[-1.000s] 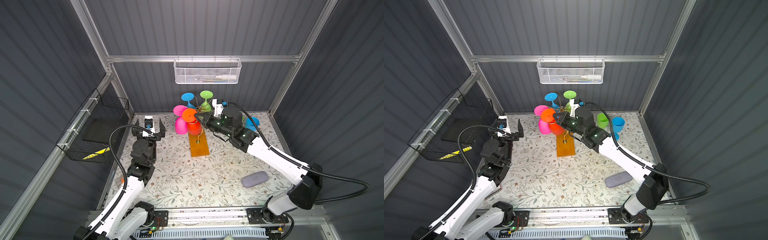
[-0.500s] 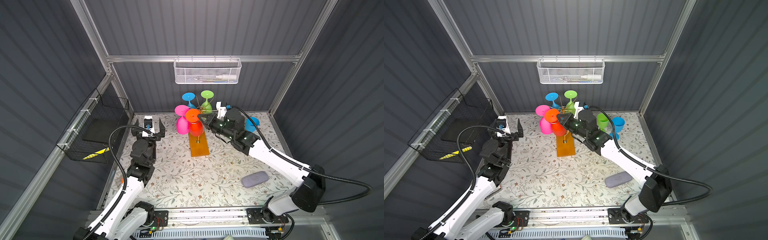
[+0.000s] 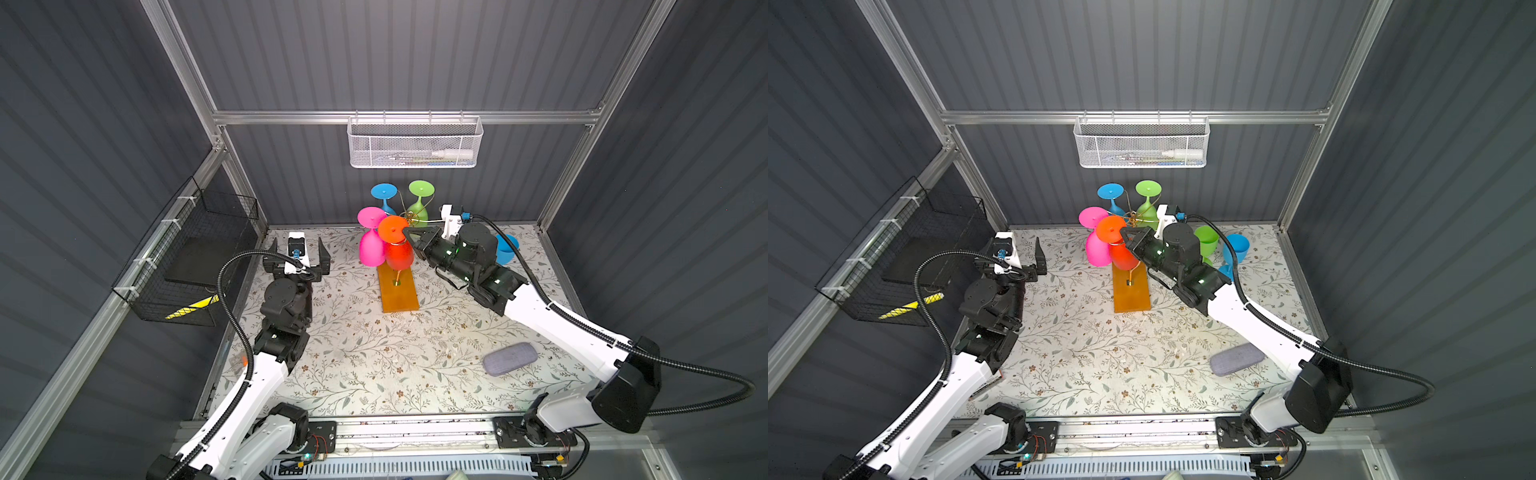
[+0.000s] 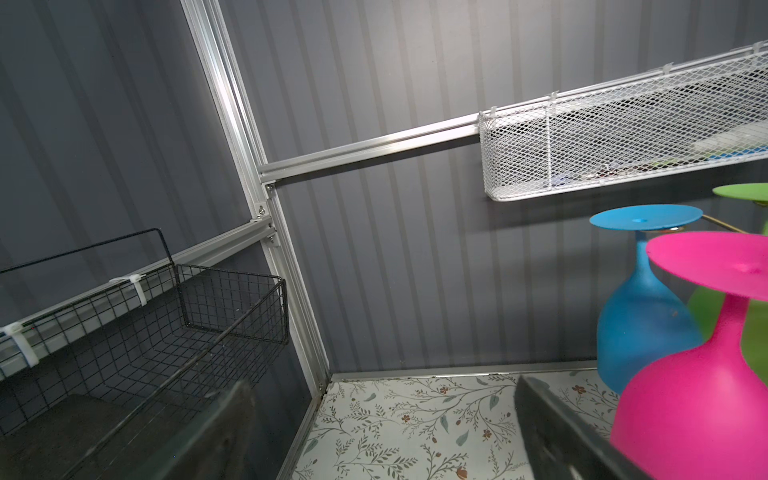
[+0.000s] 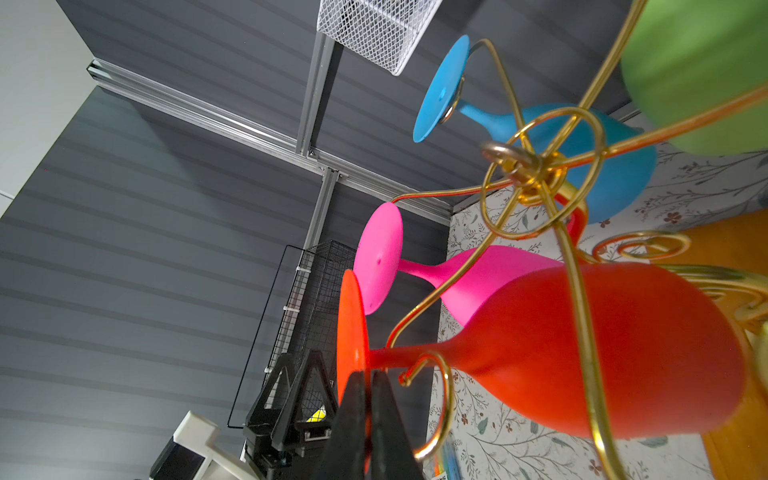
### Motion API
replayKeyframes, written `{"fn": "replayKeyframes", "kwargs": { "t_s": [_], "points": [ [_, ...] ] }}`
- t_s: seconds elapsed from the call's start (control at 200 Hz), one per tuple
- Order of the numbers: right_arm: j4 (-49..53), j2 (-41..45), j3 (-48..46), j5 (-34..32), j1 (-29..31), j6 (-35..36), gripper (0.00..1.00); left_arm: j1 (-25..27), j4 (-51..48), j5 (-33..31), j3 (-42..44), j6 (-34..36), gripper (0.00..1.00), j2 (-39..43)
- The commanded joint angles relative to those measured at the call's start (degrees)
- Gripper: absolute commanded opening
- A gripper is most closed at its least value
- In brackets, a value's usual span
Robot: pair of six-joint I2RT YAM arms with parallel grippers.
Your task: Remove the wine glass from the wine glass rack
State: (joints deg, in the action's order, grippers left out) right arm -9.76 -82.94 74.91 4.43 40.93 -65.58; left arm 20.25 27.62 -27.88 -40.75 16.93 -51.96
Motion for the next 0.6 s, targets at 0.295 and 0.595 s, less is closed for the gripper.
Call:
{"fn": "replayKeyframes", "kwargs": {
  "t_s": [0.295,0.595],
  "points": [
    [1.06,-1.62,3.44,0.7,-0.04,1.58,0.0,-0.3,0.05,-0.26,0.59,-0.58,1.0,0.99],
    [3.34,-2.58,5.71,0.34,0.94,3.62,0.0,-0.3,-0.02,-0.27,0.59,-0.59,0.99,0.81]
  ]
}}
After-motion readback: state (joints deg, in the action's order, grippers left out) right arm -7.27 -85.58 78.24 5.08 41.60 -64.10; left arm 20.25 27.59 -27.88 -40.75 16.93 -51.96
